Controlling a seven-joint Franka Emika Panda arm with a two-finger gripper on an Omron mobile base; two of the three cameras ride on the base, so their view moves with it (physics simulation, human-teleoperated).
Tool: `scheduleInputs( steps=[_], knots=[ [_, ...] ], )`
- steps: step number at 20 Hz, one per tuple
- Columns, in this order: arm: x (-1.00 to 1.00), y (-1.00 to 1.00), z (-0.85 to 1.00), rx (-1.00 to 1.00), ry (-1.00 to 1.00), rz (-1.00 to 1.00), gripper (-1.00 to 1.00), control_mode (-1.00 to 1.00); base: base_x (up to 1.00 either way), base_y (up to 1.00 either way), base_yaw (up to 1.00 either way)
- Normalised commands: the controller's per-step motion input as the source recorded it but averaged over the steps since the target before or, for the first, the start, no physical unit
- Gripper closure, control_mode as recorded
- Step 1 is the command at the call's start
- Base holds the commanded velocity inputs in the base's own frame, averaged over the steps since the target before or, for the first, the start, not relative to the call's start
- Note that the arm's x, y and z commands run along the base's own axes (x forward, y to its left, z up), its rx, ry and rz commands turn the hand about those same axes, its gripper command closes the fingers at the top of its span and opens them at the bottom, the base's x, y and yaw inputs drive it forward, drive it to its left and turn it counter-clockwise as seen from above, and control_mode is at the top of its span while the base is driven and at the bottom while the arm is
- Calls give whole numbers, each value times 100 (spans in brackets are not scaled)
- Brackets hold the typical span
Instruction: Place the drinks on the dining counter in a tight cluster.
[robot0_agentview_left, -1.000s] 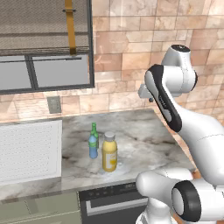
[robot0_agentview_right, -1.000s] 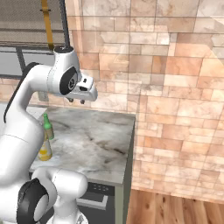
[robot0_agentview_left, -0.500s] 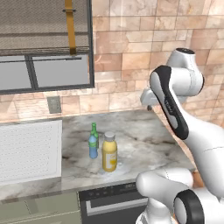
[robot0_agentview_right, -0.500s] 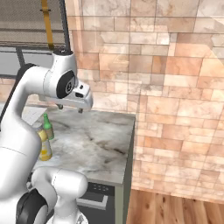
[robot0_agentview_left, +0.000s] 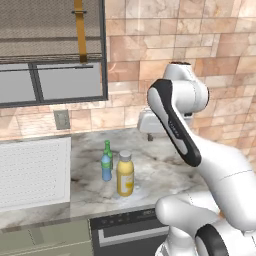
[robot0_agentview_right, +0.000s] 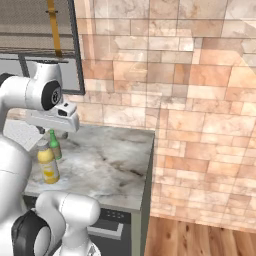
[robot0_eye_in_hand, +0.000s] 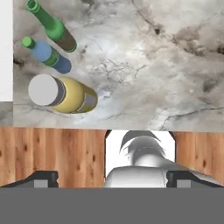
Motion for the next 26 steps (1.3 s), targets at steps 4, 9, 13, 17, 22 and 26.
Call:
scheduleInputs(
  steps=[4, 9, 13, 17, 22, 26],
  knots=[
    [-4, 51, 0, -8, 22, 3, -100, -100, 0, 0, 0],
    [0, 40, -4, -2, 19, 10, -100, -100, 0, 0, 0],
    [0, 29, -32, 0, -2, 2, -100, -100, 0, 0, 0],
    [0, 14, -28, 0, -7, 0, -100, -100, 0, 0, 0],
    [0, 19, -26, 0, -8, 0, -100, -100, 0, 0, 0],
    [5, 25, -9, -1, -3, -2, -100, -100, 0, 0, 0]
  ],
)
